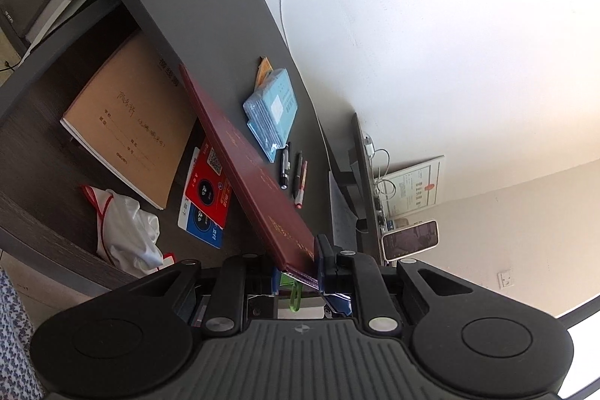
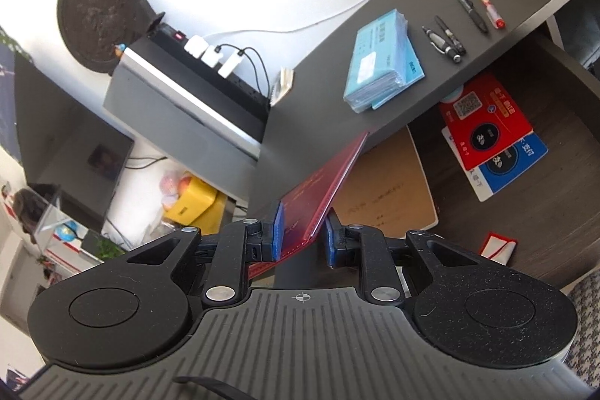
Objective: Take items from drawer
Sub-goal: 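Lift the red folder out of the drawer with the right tool, then lay the red folder flat on the desktop and open the right tool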
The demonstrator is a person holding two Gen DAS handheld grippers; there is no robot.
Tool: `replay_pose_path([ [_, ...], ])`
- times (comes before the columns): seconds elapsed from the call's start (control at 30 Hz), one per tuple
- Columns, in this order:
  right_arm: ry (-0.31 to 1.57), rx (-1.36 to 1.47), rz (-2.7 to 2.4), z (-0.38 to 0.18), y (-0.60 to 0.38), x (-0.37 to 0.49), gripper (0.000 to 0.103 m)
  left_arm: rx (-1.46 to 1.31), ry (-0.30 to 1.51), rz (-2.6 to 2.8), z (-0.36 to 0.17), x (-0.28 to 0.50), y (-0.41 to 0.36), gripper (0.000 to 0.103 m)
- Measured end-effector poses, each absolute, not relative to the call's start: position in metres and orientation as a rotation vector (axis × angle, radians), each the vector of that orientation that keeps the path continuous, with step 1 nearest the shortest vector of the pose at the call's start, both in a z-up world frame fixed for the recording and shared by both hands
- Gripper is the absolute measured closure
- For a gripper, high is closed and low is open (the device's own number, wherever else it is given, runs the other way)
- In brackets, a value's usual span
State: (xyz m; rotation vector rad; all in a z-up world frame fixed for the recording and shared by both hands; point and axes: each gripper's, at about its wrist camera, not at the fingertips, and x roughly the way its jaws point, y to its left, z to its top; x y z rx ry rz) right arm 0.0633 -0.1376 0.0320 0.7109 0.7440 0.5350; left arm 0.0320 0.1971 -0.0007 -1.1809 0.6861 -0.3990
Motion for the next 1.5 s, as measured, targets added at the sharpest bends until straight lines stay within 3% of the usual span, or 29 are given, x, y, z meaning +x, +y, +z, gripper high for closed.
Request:
replay_pose_path([
  [0.8,0.731,0.694,0.544,0.009,-0.092,0.145,0.079,-1.219,0.661,-0.292,-0.023,0.104,0.230,0.088],
  [1.07,0.758,0.590,0.518,0.002,-0.088,0.156,0.049,-1.268,0.703,-0.221,-0.048,0.120,0.220,0.087],
  [1.4,0.761,0.498,0.512,-0.002,-0.138,0.093,0.047,-1.353,0.740,-0.135,-0.085,0.137,0.216,0.087],
  [1.5,0.775,0.491,0.505,-0.006,-0.152,0.072,0.046,-1.344,0.732,-0.109,-0.088,0.148,0.218,0.082],
])
